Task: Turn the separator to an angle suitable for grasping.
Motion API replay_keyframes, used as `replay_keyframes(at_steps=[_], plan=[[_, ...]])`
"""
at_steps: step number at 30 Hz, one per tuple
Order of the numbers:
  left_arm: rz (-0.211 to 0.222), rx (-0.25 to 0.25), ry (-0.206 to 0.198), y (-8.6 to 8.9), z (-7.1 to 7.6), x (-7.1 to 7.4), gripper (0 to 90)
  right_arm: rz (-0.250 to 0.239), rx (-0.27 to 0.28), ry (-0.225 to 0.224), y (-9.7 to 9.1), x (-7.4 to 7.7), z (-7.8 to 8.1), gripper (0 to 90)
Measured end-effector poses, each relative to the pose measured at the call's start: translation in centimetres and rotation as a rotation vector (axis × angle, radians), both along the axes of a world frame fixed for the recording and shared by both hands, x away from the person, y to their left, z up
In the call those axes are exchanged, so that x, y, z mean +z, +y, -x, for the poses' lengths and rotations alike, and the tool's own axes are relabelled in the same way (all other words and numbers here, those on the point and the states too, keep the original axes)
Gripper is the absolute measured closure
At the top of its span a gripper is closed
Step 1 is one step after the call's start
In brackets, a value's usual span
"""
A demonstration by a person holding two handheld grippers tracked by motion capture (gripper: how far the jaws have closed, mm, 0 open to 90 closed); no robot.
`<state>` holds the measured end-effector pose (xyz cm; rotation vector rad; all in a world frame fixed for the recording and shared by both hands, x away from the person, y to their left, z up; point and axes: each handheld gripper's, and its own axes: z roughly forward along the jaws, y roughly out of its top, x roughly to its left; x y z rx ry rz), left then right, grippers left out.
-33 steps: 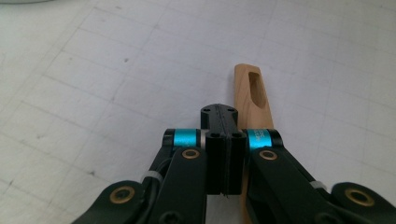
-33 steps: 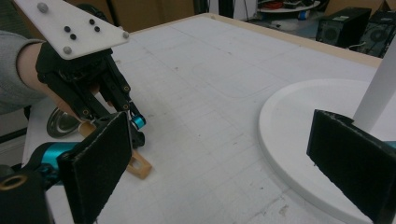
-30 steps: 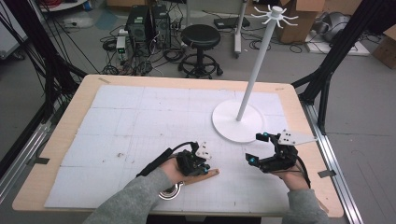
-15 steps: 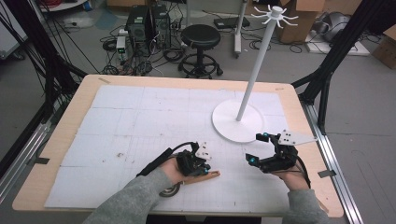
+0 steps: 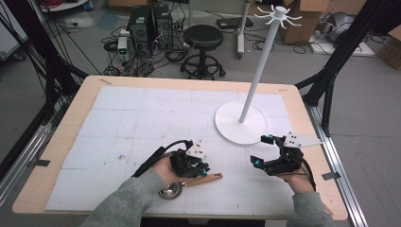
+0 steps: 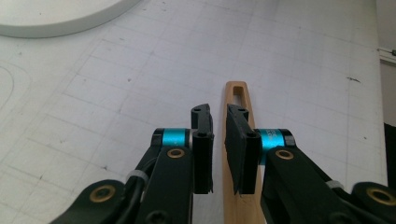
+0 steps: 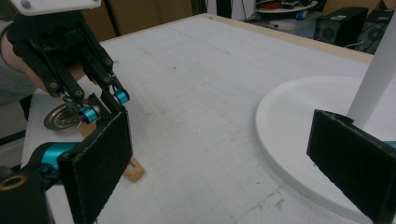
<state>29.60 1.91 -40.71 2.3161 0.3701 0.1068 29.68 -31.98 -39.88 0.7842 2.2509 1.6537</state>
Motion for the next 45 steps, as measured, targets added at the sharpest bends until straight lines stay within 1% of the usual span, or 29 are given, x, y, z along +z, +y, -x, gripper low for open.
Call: replay_keyframes(at_steps=[4, 5, 6, 7, 8, 9, 10, 12, 15, 17, 18, 20, 24, 25, 26, 27, 28, 29, 30, 33, 34, 35, 36, 37, 38, 40, 42, 43, 45], plan=[[0.005, -0.005, 0.009, 0.8, 0.0, 0.1, 76.6, 0.0, 0.002, 0.004, 0.0, 0.0, 0.0, 6.1], [0.005, -0.007, 0.012, 1.0, 0.0, 0.2, 74.5, 0.0, 0.002, 0.005, 0.0, 0.0, 0.0, 6.0], [0.015, -0.011, 0.02, 1.3, 0.1, 0.3, 70.7, -0.001, 0.002, 0.005, 0.0, 0.0, 0.0, 6.1], [0.015, -0.011, 0.02, 1.3, 0.1, 0.3, 69.3, -0.001, 0.002, 0.005, 0.0, 0.0, 0.0, 6.1], [0.015, -0.023, 0.02, 1.6, 0.1, 0.5, 65.9, 0.0, 0.003, 0.002, 0.1, -0.1, 0.0, 6.1], [0.015, -0.023, 0.02, 1.6, 0.1, 0.5, 62.9, 0.0, 0.003, 0.002, 0.1, -0.1, 0.0, 6.1], [0.024, -0.028, 0.026, 1.6, 0.2, 0.5, 62.9, 0.002, 0.005, 0.001, 0.1, -0.1, 0.0, 6.1], [0.025, -0.051, 0.019, 1.8, 0.4, 0.6, 57.7, 0.002, 0.004, 0.005, 0.1, -0.1, 0.0, 6.0], [0.043, -0.087, 0.018, 1.9, 0.7, 0.7, 49.1, 0.001, 0.003, 0.002, 0.0, -0.1, 0.0, 6.1], [0.039, -0.107, 0.026, 1.9, 0.9, 0.7, 42.4, 0.001, 0.003, 0.003, 0.0, -0.1, 0.0, 6.1], [0.034, -0.113, 0.022, 1.9, 0.9, 0.7, 37.5, 0.0, 0.003, 0.004, 0.0, -0.1, 0.0, 6.1], [0.013, -0.125, 0.025, 1.9, 1.0, 0.7, 34.8, 0.001, 0.004, 0.003, 0.0, -0.1, 0.0, 6.1], [-0.014, -0.102, 0.079, 2.1, 0.7, 0.8, 26.9, 0.001, 0.005, 0.002, 0.0, -0.1, 0.0, 6.1], [-0.023, -0.101, 0.104, 2.2, 0.6, 0.8, 26.0, -0.001, 0.006, 0.005, 0.0, -0.1, 0.0, 6.1], [-0.037, -0.104, 0.115, 2.3, 0.5, 0.7, 24.6, -0.002, 0.006, 0.004, 0.0, -0.1, -0.1, 6.1], [-0.037, -0.104, 0.115, 2.3, 0.5, 0.7, 23.8, -0.002, 0.006, 0.004, 0.0, -0.1, -0.1, 6.1], [-0.048, -0.104, 0.122, 2.3, 0.4, 0.7, 23.8, -0.005, 0.006, 0.003, 0.0, -0.1, -0.2, 6.0], [-0.071, -0.109, 0.127, 2.3, 0.5, 0.6, 23.8, -0.007, 0.006, 0.008, 0.0, -0.1, -0.3, 6.1], [-0.071, -0.109, 0.127, 2.3, 0.5, 0.6, 23.8, -0.006, 0.006, 0.013, 0.0, -0.2, -0.3, 6.0], [-0.124, -0.118, 0.124, 2.2, 0.6, 0.2, 24.3, -0.005, 0.011, 0.012, 0.1, -0.2, -0.5, 6.0], [-0.124, -0.118, 0.124, 2.2, 0.6, 0.2, 24.5, -0.005, 0.011, 0.012, 0.1, -0.2, -0.5, 6.0], [-0.13, -0.123, 0.124, 2.2, 0.5, 0.2, 24.5, -0.003, 0.012, 0.011, 0.1, -0.3, -0.5, 6.1], [-0.147, -0.13, 0.121, 2.1, 0.5, 0.2, 25.2, -0.004, 0.015, 0.018, 0.2, -0.3, -0.5, 6.1], [-0.147, -0.13, 0.121, 2.1, 0.5, 0.2, 25.4, -0.004, 0.015, 0.018, 0.2, -0.3, -0.5, 6.1], [-0.167, -0.129, 0.113, 2.1, 0.5, 0.2, 25.4, -0.003, 0.015, 0.013, 0.2, -0.3, -0.5, 6.1], [-0.19, -0.136, 0.102, 2.1, 0.6, 0.4, 25.6, -0.004, 0.016, 0.012, 0.2, -0.3, -0.5, 6.0], [-0.186, -0.153, 0.108, 2.0, 0.7, 0.4, 26.0, -0.004, 0.016, 0.01, 0.2, -0.2, -0.4, 6.0], [-0.186, -0.153, 0.108, 2.0, 0.7, 0.4, 26.4, -0.004, 0.016, 0.017, 0.3, -0.2, -0.3, 6.1], [-0.203, -0.149, 0.101, 1.9, 0.7, 0.2, 26.5, -0.002, 0.017, 0.011, 0.3, -0.2, -0.3, 6.1]])
